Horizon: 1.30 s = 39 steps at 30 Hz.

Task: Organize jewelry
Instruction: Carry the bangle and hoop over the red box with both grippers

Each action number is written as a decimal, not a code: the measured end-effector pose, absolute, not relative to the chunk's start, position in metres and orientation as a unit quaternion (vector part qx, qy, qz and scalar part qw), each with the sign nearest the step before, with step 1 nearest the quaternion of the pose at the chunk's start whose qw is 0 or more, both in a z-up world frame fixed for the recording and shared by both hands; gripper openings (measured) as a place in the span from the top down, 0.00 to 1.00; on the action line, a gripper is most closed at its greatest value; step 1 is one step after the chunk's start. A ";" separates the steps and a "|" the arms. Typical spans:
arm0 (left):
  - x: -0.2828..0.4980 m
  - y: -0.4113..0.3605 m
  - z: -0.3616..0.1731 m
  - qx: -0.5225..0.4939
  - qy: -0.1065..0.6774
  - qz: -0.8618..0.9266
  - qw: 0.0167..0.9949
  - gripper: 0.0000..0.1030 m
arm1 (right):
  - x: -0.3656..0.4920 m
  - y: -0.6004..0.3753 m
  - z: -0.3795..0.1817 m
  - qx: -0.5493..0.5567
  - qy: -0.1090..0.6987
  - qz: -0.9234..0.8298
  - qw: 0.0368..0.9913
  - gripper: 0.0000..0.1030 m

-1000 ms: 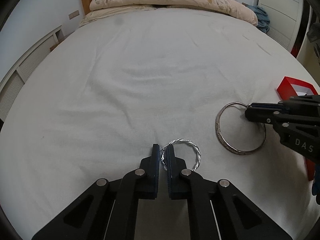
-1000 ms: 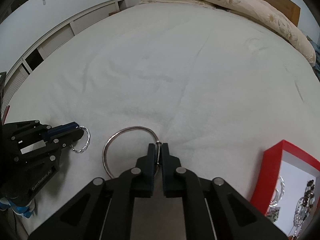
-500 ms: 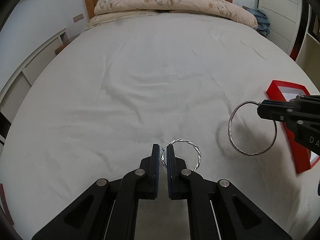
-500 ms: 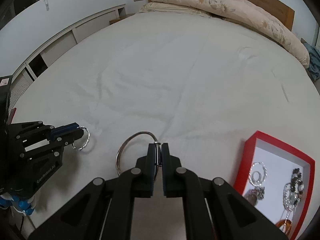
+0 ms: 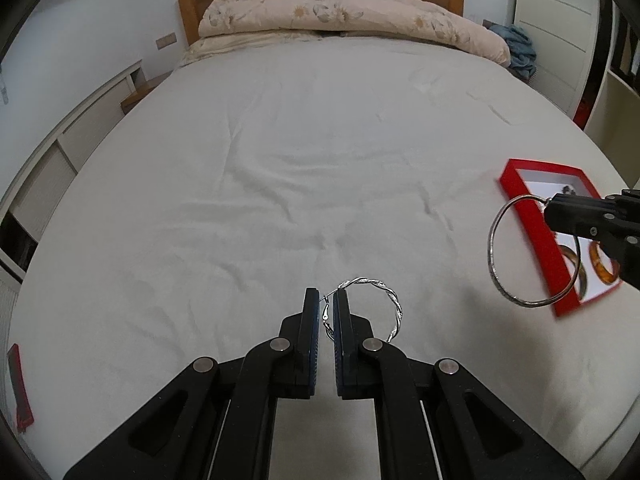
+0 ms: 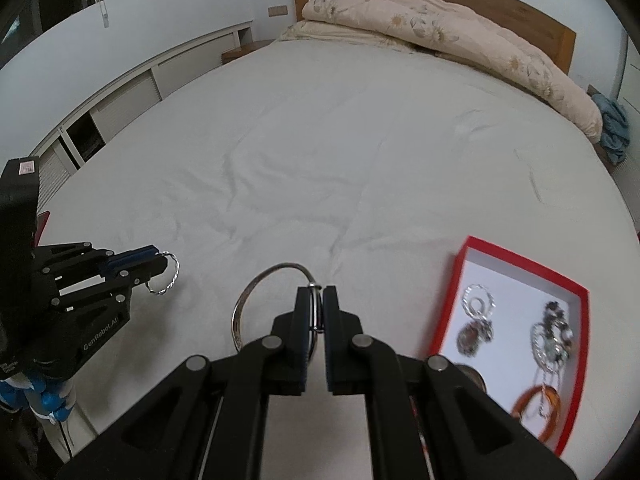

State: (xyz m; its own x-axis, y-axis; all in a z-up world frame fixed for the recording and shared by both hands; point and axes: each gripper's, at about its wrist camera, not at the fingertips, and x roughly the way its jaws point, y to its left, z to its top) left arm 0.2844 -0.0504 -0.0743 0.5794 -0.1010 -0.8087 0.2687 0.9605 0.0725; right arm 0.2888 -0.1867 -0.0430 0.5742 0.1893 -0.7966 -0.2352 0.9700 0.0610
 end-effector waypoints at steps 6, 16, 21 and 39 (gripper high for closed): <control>0.262 -0.063 -0.061 0.097 0.438 -0.112 0.887 0.94 | 0.260 -0.204 -0.023 -0.024 0.433 0.105 0.895 0.95; 0.250 -0.106 -0.042 0.102 0.425 -0.138 0.888 0.94 | 0.225 -0.264 0.009 -0.015 0.409 0.061 0.910 0.95; 0.253 -0.145 -0.037 0.110 0.421 -0.162 0.885 0.94 | 0.216 -0.304 0.016 -0.008 0.403 0.035 0.914 0.95; 0.284 -0.296 -0.078 0.145 0.443 -0.245 0.850 0.94 | 0.246 -0.417 -0.050 0.044 0.423 -0.015 0.905 0.95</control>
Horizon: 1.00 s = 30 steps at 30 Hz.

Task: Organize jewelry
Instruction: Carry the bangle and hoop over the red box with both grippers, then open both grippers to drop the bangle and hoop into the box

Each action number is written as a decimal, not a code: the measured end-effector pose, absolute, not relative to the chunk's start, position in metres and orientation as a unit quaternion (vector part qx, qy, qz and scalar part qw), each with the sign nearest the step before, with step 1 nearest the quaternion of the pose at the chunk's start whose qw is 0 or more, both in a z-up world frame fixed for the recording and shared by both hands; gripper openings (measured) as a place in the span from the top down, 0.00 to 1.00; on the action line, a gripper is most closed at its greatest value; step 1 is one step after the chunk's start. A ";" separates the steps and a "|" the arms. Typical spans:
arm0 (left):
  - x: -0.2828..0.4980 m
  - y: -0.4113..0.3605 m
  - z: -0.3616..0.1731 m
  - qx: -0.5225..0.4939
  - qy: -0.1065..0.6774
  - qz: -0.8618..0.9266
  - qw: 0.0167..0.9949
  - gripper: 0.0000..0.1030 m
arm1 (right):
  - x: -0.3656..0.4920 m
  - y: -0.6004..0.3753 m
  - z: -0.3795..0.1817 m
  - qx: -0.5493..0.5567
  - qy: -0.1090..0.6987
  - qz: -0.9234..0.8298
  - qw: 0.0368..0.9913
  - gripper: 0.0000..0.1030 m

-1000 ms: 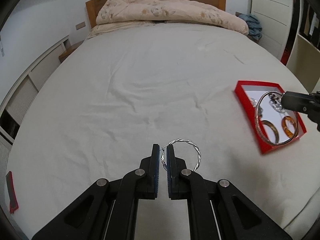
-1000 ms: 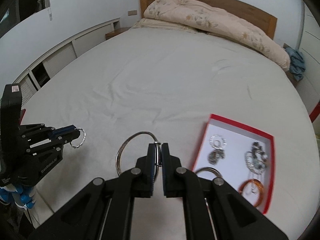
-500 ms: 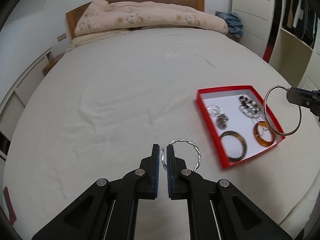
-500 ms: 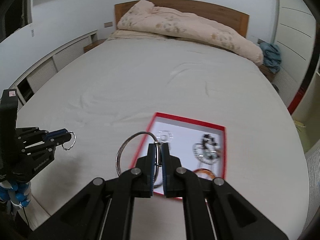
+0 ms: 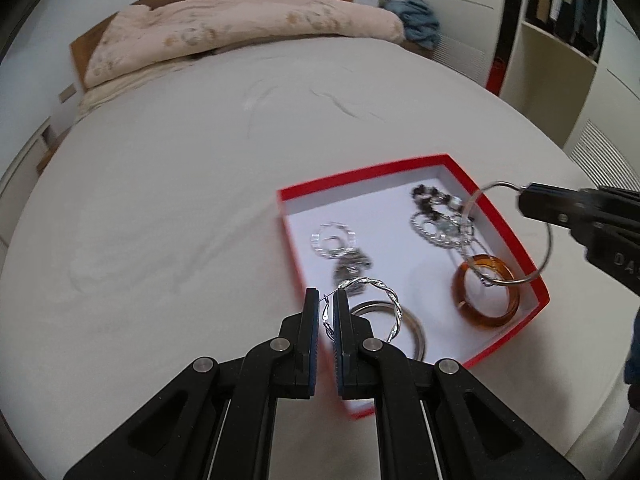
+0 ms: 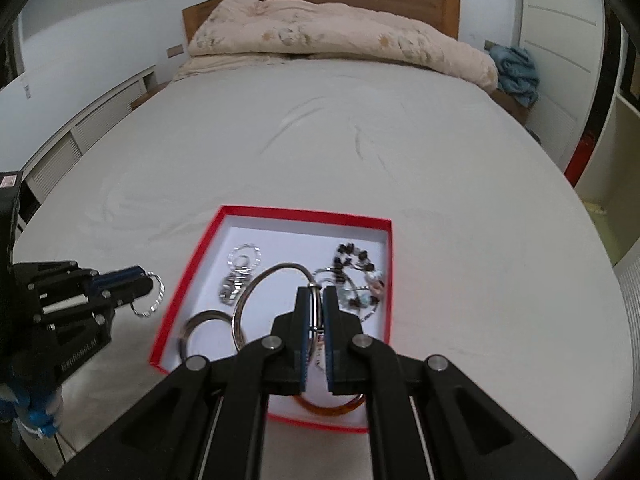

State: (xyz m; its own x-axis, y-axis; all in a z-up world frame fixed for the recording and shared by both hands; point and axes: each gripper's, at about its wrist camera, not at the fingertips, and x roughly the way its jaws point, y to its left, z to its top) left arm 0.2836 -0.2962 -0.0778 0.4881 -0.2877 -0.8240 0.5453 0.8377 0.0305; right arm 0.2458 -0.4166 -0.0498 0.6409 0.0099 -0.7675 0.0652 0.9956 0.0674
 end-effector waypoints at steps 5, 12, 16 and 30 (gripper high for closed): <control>0.286 -0.321 -0.099 0.159 0.450 -0.254 0.841 0.94 | 0.258 -0.431 -0.073 0.062 0.429 -0.014 0.901 0.95; 0.289 -0.333 -0.121 0.168 0.461 -0.255 0.833 0.94 | 0.266 -0.438 -0.099 0.075 0.439 -0.007 0.895 0.95; 0.292 -0.335 -0.129 0.171 0.463 -0.255 0.831 0.94 | 0.267 -0.439 -0.109 0.080 0.443 -0.005 0.893 0.95; 0.292 -0.333 -0.139 0.171 0.461 -0.255 0.833 0.93 | 0.266 -0.440 -0.126 0.086 0.458 -0.007 0.885 0.94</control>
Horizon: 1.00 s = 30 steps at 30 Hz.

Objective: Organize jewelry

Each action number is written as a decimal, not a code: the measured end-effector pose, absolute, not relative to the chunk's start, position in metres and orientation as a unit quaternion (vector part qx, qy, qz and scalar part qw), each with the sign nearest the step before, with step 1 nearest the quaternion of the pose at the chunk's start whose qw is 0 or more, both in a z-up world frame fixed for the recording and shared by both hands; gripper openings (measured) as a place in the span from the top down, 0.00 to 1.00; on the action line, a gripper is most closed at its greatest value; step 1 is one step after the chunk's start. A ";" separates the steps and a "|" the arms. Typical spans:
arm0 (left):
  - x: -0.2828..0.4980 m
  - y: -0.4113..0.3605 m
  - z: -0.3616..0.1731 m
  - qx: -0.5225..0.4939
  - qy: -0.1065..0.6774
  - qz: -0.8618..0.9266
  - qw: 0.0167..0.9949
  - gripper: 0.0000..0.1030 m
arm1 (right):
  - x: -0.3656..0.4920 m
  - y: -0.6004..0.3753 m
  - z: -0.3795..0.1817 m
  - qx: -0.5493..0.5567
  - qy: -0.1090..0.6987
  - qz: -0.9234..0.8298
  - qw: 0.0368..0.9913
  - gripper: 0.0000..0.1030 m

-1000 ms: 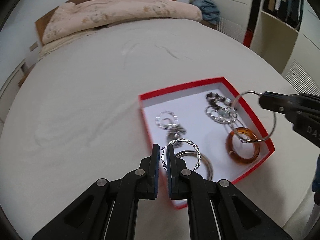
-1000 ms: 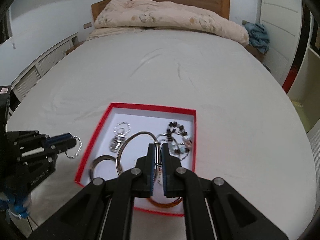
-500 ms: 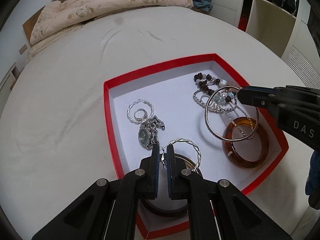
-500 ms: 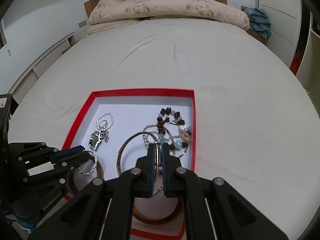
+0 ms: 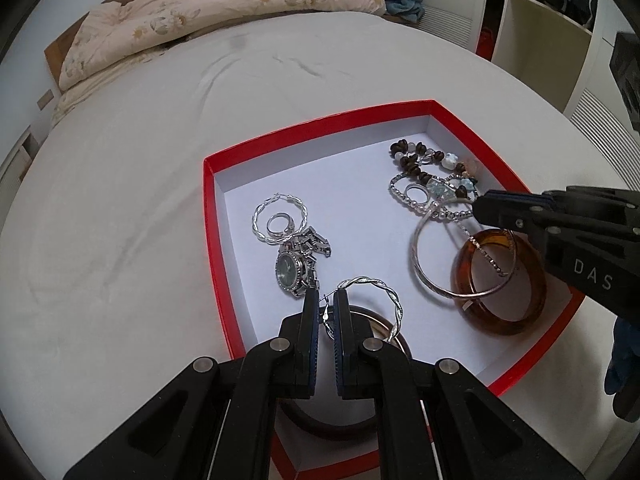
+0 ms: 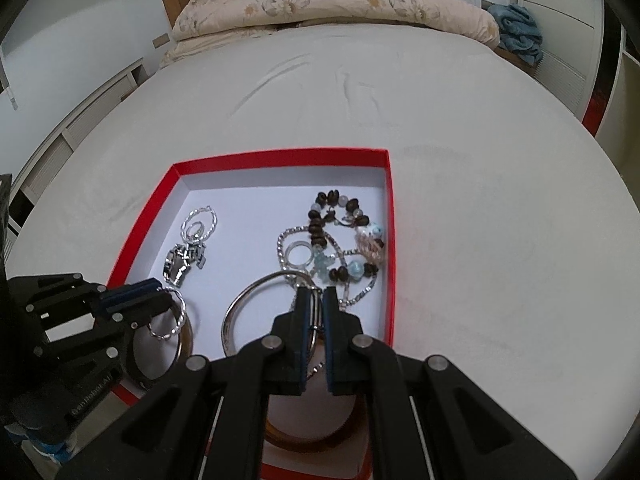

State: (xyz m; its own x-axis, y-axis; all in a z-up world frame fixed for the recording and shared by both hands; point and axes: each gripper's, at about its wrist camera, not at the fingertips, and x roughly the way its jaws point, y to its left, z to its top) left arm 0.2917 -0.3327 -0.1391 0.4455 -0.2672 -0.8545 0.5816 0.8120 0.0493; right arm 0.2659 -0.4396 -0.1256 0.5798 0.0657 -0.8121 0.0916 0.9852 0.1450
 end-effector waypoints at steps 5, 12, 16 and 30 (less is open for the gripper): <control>0.291 -0.333 -0.139 0.171 0.461 -0.248 0.835 0.93 | 0.263 -0.439 -0.129 0.087 0.464 -0.010 0.881 0.93; 0.292 -0.331 -0.134 0.165 0.462 -0.244 0.836 0.75 | 0.255 -0.440 -0.121 0.087 0.461 -0.014 0.883 0.92; 0.286 -0.328 -0.124 0.160 0.457 -0.245 0.840 0.62 | 0.245 -0.439 -0.110 0.085 0.456 -0.020 0.886 0.92; 0.236 -0.266 -0.058 0.104 0.435 -0.231 0.864 0.29 | 0.187 -0.394 -0.060 0.066 0.444 -0.016 0.893 0.74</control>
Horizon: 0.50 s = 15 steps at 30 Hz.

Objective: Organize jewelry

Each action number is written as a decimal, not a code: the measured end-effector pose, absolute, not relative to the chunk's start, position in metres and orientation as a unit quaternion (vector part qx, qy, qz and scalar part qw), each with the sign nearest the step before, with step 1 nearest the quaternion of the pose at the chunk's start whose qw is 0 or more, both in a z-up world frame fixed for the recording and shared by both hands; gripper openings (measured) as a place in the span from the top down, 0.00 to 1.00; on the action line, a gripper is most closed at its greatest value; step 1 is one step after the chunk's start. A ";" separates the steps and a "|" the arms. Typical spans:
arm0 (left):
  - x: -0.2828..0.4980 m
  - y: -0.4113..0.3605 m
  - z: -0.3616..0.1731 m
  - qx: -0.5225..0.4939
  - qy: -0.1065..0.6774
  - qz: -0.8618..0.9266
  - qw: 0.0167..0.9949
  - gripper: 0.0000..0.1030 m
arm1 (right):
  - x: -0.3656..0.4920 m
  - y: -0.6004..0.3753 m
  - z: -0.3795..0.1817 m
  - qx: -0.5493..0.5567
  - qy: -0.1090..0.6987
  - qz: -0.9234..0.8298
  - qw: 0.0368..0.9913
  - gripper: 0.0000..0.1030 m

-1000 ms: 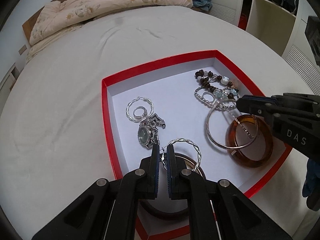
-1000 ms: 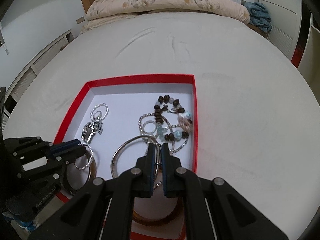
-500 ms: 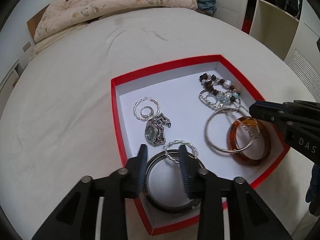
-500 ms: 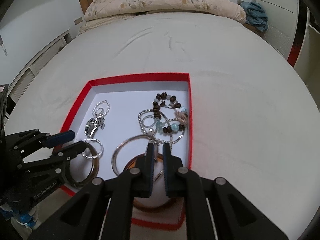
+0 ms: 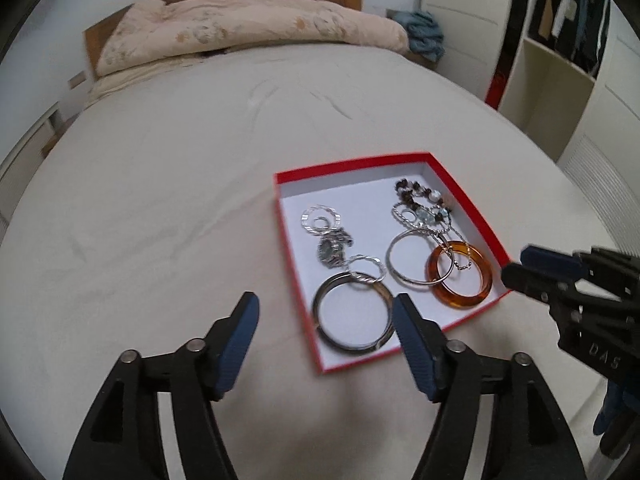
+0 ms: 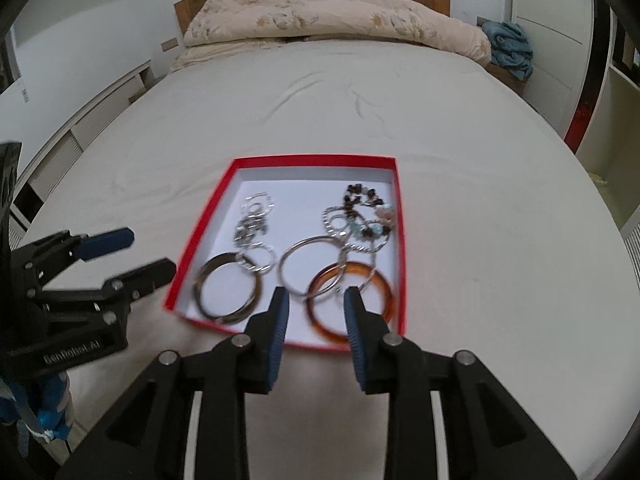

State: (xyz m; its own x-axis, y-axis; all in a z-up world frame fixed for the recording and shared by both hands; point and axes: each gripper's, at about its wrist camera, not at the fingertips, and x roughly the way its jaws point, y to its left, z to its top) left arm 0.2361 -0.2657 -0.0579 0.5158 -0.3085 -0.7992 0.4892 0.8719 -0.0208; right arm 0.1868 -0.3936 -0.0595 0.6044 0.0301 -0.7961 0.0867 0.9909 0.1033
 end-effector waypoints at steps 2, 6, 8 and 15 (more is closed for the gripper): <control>0.228 -0.250 -0.048 0.096 0.429 -0.221 0.871 0.25 | 0.176 -0.382 -0.052 0.059 0.443 -0.013 0.895 0.74; 0.204 -0.216 -0.025 0.087 0.413 -0.193 0.886 0.20 | 0.151 -0.359 -0.036 0.055 0.435 -0.007 0.899 0.73; 0.192 -0.201 -0.016 0.083 0.406 -0.183 0.892 0.18 | 0.139 -0.347 -0.028 0.053 0.430 -0.002 0.901 0.73; 0.140 -0.145 0.014 0.082 0.380 -0.147 0.910 0.14 | 0.096 -0.304 -0.004 0.046 0.409 0.015 0.911 0.73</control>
State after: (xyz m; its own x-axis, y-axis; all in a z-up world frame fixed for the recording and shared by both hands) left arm 0.1400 -0.1446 0.0138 0.6680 -0.2059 -0.7151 0.3307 0.9430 0.0375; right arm 0.0960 -0.3045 -0.0038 0.6646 0.0650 -0.7444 0.0103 0.9953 0.0962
